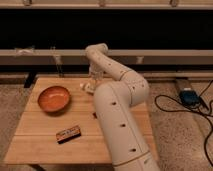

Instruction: Place the bottle in the ceramic bowl

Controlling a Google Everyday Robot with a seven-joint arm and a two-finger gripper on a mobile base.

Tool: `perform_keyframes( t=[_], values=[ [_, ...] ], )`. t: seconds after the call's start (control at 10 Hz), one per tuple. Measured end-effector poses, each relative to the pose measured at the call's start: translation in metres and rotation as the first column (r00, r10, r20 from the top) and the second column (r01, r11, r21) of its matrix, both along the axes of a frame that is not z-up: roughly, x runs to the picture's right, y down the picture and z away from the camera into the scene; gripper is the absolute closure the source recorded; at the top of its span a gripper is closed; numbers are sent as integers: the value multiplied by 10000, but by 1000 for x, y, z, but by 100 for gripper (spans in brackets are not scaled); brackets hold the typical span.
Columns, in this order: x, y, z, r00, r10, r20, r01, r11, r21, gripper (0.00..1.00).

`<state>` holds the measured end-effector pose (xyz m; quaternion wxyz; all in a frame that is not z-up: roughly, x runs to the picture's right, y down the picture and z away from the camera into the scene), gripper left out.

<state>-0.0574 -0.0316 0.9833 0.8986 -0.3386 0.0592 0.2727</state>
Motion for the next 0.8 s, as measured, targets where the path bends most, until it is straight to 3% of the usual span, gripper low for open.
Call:
perform_keyframes(
  t=[0.4, 0.8],
  values=[
    [-2, -6, 2, 9998, 38, -190, -32, 9995, 304, 35],
    [-6, 8, 11, 9975, 288, -644, -285, 9996, 64, 35]
  ],
)
